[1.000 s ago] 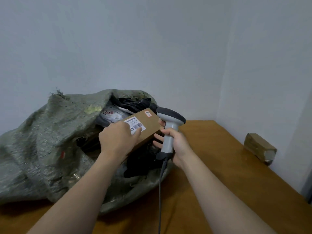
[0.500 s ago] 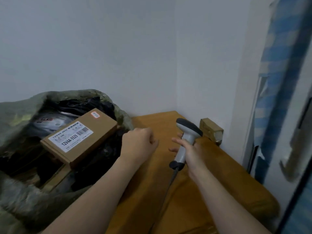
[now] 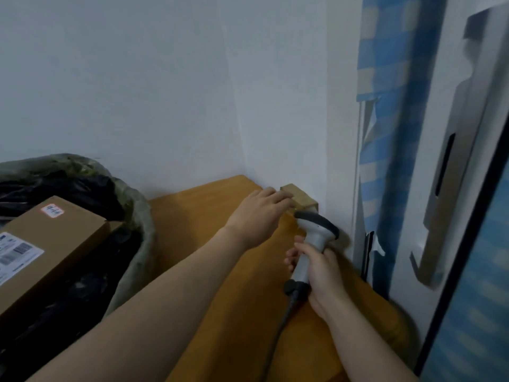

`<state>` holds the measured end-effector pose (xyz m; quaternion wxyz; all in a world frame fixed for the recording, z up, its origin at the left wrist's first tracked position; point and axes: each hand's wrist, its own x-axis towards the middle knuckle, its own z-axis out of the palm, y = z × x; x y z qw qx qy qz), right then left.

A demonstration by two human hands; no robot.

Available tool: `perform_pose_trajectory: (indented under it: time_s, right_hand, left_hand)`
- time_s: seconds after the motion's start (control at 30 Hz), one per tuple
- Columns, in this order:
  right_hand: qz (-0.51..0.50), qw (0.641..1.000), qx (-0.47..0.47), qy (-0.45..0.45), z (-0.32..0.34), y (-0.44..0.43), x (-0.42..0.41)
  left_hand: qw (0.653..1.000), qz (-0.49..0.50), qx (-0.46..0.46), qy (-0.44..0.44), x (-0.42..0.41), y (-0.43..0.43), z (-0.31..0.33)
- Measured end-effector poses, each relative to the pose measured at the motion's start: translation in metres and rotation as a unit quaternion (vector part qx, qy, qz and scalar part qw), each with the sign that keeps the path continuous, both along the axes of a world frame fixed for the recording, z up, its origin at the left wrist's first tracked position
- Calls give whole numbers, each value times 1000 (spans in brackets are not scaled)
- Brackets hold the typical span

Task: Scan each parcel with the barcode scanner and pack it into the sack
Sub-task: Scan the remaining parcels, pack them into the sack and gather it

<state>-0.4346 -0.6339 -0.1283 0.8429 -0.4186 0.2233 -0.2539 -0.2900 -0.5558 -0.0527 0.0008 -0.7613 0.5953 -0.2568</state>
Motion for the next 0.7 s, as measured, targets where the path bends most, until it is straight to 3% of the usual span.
perform_pose_trajectory:
  time_s: [0.43, 0.7]
  right_hand:
    - [10, 999, -28, 13, -5, -2, 7]
    - [14, 1000, -24, 6, -2, -2, 7]
  left_hand:
    - [990, 34, 114, 77, 39, -68, 1]
    - [994, 45, 98, 4, 43, -68, -2]
